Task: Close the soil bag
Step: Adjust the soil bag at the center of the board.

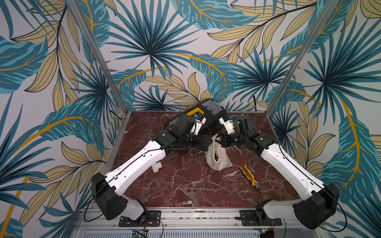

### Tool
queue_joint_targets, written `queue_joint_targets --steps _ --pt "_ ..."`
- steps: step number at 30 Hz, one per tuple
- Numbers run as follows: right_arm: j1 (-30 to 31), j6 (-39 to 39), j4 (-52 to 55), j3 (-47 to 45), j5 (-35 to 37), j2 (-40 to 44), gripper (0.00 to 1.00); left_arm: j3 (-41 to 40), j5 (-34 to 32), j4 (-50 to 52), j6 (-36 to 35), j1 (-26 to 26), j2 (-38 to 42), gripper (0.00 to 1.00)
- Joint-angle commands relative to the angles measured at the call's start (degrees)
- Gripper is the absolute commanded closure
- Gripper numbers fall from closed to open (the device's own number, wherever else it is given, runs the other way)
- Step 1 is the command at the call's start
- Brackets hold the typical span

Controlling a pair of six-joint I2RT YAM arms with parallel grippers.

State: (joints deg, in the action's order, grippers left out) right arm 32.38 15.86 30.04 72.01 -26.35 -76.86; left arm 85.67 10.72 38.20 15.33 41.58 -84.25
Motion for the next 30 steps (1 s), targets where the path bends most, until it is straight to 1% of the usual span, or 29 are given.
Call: queue_joint_targets --steps 1,6,11,19,23,27,30 --pt "-0.2 0.6 -1.4 0.8 -2.9 1.1 1.0 1.3 1.1 0.2 -1.4 0.2 0.8 0.0" --pt "-0.1 -0.5 0.3 1.7 -2.9 0.7 1.0 0.0 2.4 -2.2 -0.4 0.2 2.0 0.0" --pt "-0.1 -1.2 1.9 3.5 -3.0 0.1 1.0 0.3 4.5 -2.6 0.1 0.4 0.6 0.0" --pt "-0.1 -2.1 3.1 3.7 -3.3 0.0 1.0 3.6 5.2 -0.6 -1.4 2.4 -3.1 0.0" --pt "-0.1 -2.3 3.5 3.7 -3.3 0.3 1.0 5.1 3.5 1.3 -1.8 2.9 -4.4 0.0" --pt "-0.1 -2.8 4.0 3.7 -3.0 0.5 1.0 5.1 -0.6 1.4 -1.9 2.9 -4.0 0.0" --pt "-0.1 -3.0 4.1 3.7 -3.0 0.5 1.0 6.0 -3.4 2.7 -2.2 2.8 -4.5 0.02"
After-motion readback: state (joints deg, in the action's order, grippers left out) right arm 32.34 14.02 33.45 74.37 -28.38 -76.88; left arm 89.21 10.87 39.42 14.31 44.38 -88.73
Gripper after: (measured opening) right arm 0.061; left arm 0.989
